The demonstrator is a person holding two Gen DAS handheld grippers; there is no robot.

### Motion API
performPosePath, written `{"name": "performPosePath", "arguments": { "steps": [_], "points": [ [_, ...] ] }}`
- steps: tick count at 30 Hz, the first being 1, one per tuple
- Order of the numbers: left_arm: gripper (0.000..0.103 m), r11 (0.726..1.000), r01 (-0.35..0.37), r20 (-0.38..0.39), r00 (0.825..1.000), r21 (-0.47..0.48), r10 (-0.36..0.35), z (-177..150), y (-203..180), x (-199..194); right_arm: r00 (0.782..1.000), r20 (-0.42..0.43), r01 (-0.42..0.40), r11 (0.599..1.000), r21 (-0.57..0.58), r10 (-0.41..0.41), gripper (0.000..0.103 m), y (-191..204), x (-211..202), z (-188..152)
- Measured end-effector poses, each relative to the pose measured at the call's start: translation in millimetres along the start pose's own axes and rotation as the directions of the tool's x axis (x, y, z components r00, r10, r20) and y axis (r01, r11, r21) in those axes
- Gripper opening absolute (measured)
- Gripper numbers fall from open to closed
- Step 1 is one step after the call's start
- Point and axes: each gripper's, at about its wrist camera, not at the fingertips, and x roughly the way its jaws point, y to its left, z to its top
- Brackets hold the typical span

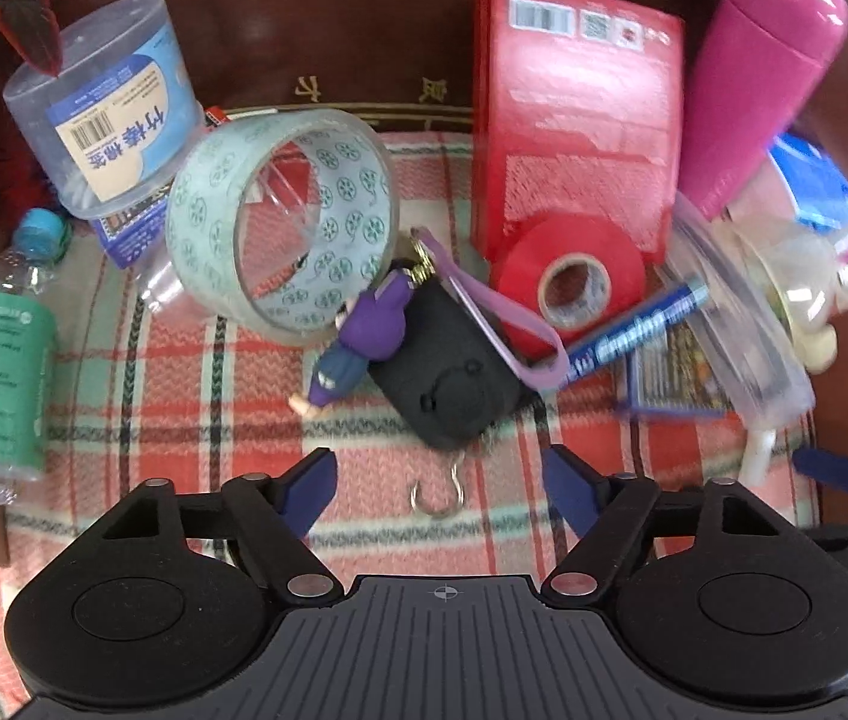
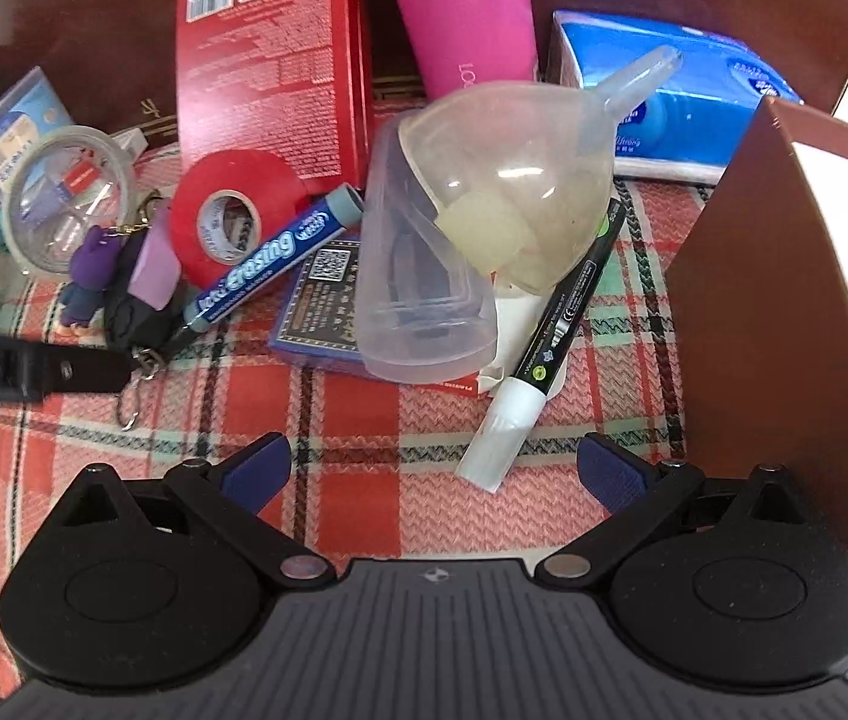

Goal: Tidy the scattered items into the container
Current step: 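Withdraw both tools from the box toward the remaining items on the bed, then grasp the black key fob with left tool while right tool grasps the white-capped black marker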

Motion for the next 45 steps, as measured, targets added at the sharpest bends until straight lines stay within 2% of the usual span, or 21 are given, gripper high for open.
{"name": "performPosePath", "arguments": {
  "steps": [8, 11, 12, 14, 19, 21, 24, 33, 38, 41, 45],
  "points": [
    [0.083, 0.995, 0.029, -0.025, 0.999, -0.095, -0.031, 23, 10, 21, 0.999, -0.010, 0.039, 0.999, -0.004, -0.039, 0.097, -2, 18, 3],
    [0.076, 0.992, 0.037, -0.044, 0.998, -0.118, -0.043, 28, 12, 33, 0.998, -0.005, 0.058, 0.998, -0.022, -0.058, 0.093, -1, 18, 3],
    [0.063, 0.990, 0.042, -0.041, 0.998, -0.134, -0.048, 29, 13, 34, 0.998, -0.002, 0.063, 0.998, -0.028, -0.063, 0.088, -1, 17, 3],
    [0.062, 0.987, 0.044, -0.050, 0.997, -0.153, -0.052, 31, 16, 36, 0.997, 0.004, 0.072, 0.997, -0.040, -0.072, 0.082, -2, 15, 2],
    [0.056, 0.994, 0.009, -0.072, 0.997, -0.106, -0.017, 18, 13, 32, 0.996, 0.016, 0.085, 0.995, -0.049, -0.084, 0.055, -6, 10, -1],
    [0.051, 0.996, -0.006, -0.080, 0.997, -0.084, 0.000, 13, 11, 30, 0.997, 0.015, 0.079, 0.996, -0.043, -0.078, 0.037, -9, 7, -3],
    [0.049, 0.998, -0.029, -0.092, 0.996, -0.050, 0.024, 4, 9, 27, 0.999, -0.001, 0.034, 0.999, -0.036, -0.034, 0.029, -11, 3, -6],
    [0.049, 0.998, -0.066, -0.143, 0.988, -0.010, 0.064, -46, 11, -2, 0.995, -0.044, -0.083, 0.996, 0.041, 0.084, 0.027, -12, -17, -18],
    [0.049, 0.996, -0.085, -0.158, 0.984, -0.004, 0.083, -79, 21, -18, 0.989, -0.077, -0.129, 0.992, 0.017, 0.130, 0.027, 5, -38, -36],
    [0.049, 0.996, -0.094, -0.167, 0.982, -0.007, 0.092, -97, 27, -25, 0.983, -0.105, -0.153, 0.988, -0.007, 0.152, 0.020, 16, -44, -50],
    [0.050, 0.994, -0.104, -0.175, 0.980, -0.021, 0.098, -119, 36, -35, 0.973, -0.151, -0.182, 0.983, -0.032, 0.176, 0.020, 31, -45, -69]
  ]
}}
